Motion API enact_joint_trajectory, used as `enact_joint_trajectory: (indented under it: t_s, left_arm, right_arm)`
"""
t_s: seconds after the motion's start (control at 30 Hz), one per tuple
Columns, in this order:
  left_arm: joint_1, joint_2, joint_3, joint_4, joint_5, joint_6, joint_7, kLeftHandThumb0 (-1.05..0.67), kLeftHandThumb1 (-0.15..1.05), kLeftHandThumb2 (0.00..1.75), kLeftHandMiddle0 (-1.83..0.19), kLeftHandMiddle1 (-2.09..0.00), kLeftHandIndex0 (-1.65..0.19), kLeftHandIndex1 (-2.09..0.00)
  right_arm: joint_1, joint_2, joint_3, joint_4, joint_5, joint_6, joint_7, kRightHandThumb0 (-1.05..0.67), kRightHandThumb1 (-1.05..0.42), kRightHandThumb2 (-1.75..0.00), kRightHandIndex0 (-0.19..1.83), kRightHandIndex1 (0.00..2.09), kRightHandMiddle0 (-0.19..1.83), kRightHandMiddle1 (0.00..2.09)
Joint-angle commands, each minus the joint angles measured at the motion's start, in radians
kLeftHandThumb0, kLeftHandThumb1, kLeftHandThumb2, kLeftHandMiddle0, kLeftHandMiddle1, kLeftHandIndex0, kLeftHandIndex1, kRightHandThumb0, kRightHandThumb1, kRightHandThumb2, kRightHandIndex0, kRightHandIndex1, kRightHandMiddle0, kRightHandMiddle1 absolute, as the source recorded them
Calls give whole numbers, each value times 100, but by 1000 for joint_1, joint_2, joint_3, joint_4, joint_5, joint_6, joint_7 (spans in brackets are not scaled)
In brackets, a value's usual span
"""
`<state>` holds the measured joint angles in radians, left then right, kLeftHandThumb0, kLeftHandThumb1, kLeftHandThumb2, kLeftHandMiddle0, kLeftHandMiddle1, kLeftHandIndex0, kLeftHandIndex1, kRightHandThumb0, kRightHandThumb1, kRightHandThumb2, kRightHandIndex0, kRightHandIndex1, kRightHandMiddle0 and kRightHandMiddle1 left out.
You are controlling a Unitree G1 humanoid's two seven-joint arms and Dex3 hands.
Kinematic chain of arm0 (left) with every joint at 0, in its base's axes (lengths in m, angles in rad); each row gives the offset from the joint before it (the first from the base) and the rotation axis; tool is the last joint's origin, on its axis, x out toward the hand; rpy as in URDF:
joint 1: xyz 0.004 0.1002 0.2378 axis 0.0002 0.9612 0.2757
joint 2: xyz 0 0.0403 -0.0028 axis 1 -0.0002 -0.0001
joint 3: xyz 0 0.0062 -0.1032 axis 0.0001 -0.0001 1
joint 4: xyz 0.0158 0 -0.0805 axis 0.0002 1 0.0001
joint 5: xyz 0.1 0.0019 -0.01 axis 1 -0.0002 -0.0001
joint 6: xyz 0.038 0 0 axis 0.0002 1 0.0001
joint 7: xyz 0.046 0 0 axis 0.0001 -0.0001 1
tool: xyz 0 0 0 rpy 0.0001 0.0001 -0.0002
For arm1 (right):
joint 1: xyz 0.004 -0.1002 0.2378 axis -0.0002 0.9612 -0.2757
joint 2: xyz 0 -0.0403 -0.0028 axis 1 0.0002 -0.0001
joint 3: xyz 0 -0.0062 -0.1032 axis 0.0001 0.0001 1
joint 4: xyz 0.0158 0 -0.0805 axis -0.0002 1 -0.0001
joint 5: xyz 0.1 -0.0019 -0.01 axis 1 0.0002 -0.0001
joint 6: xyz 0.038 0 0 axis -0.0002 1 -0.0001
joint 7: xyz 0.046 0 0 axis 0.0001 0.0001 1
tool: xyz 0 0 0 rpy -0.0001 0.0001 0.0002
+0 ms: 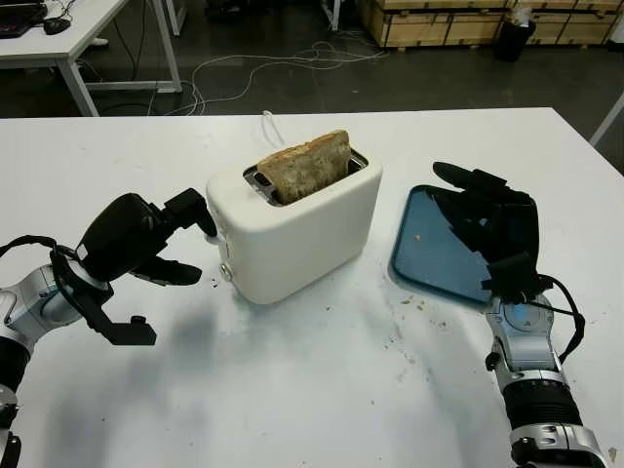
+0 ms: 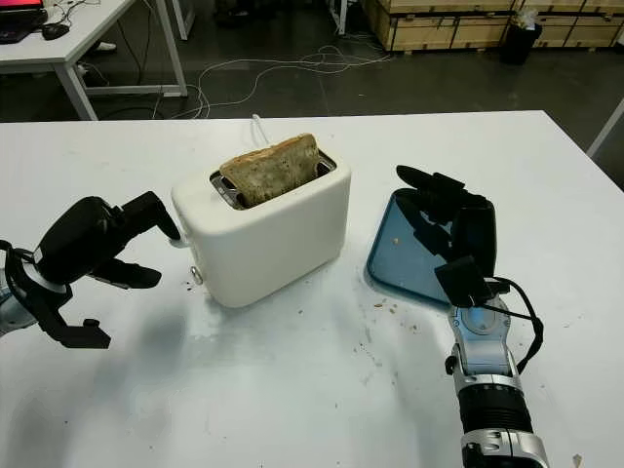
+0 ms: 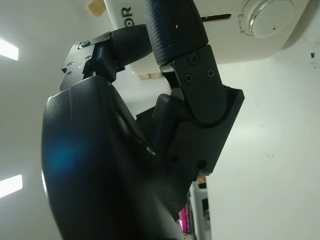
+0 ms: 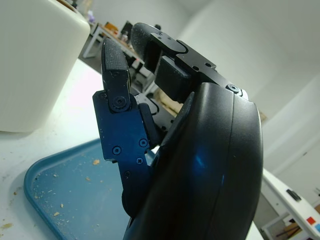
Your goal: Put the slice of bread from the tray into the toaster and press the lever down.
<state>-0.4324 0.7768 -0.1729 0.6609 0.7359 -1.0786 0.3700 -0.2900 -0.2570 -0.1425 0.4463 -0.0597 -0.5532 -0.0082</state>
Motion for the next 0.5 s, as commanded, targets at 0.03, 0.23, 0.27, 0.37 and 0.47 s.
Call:
enact_joint_trajectory:
  t_s: [0.03,0.23,0.27,0.37,0.47]
  left_arm:
    - [21,4,-10,1,-9,19,-29,-105,92,90,-157,-175,-18,-175]
    - [46,-8,-15,-6,-35,39,-63,-105,92,90,-157,-175,-21,-175]
    - [50,-11,-15,-5,-37,40,-62,-105,92,89,-156,-175,-22,-175]
    - [58,-15,-22,-2,-44,40,-72,-105,92,88,-154,-175,-26,-175]
    - [60,-20,-40,10,-61,32,-105,-105,92,87,-147,-175,-29,-175]
  right_arm:
    - [6,-3,-3,-3,-5,7,-9,-42,-92,-15,106,0,94,0]
    - [4,-3,-5,1,3,0,-4,-42,-92,-15,106,0,94,0]
    - [4,-3,-5,1,1,1,-5,-42,-92,-15,106,0,94,0]
    - [2,-6,-4,5,1,-2,-2,-42,-92,-15,105,0,93,0]
    - [1,-6,-5,8,3,1,-2,-42,-92,-15,105,0,93,0]
